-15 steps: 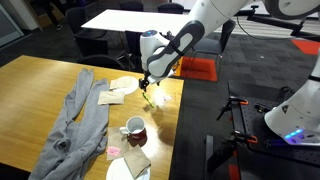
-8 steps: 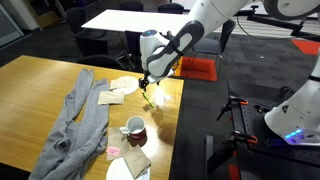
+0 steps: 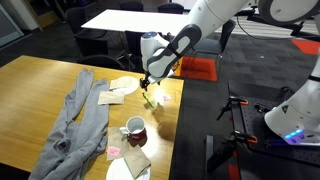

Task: Pick the pen and put it in the cup

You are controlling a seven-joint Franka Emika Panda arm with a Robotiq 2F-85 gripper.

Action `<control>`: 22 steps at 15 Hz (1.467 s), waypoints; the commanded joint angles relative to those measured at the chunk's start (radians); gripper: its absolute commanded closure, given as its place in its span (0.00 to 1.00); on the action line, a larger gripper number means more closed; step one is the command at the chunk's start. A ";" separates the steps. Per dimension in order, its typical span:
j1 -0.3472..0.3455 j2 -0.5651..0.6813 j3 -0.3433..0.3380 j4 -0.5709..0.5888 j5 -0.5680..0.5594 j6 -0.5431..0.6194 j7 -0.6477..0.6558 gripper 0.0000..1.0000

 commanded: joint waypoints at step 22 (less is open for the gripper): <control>-0.009 0.307 0.034 0.401 0.057 -0.093 -0.017 0.00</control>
